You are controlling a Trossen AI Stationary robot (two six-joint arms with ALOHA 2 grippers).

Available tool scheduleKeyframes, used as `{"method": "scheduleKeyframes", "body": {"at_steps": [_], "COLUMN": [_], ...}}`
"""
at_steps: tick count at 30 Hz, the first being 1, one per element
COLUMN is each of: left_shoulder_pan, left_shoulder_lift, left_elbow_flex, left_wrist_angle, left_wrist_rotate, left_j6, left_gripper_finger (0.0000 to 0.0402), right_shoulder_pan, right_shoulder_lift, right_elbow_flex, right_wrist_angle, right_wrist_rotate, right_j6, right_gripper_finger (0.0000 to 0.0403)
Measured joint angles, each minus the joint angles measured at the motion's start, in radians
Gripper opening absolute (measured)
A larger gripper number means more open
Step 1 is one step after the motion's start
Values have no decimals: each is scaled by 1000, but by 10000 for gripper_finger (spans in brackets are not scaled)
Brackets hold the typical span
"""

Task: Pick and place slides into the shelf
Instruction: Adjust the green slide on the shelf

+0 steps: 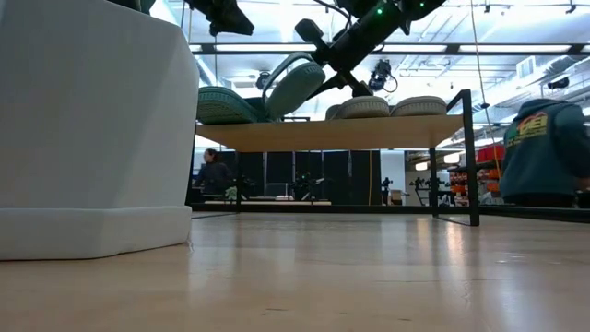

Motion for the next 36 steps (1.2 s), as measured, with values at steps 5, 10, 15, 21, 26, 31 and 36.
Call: {"method": "scheduleKeyframes", "body": {"at_steps": [5, 10, 15, 21, 26, 31, 36], "left_shoulder_pan": [0, 0, 0, 0, 0, 0, -15], "left_shoulder_lift": [0, 0, 0, 0, 0, 0, 0], "left_elbow_flex": [0, 0, 0, 0, 0, 0, 0], "left_wrist_angle": [0, 0, 0, 0, 0, -3, -7], "left_wrist_rotate": [0, 0, 0, 0, 0, 0, 0], "left_j6": [-18, -18, -18, -18, -25, -44, -43], "left_gripper_finger": [114, 118, 113, 113, 116, 110, 108], "right_shoulder_pan": [0, 3, 11, 11, 2, -5, -12], "right_shoulder_lift": [0, 0, 0, 0, -4, -11, -11], "right_elbow_flex": [0, 0, 0, 0, 0, 0, 12], "right_wrist_angle": [0, 1, 3, 3, 3, 3, -1], "right_wrist_rotate": [-4, -21, -30, -55, -44, -7, 2], "right_j6": [1, 1, -2, -5, -12, -28, -87], "right_gripper_finger": [74, 74, 125, 233, 264, 246, 220]}}
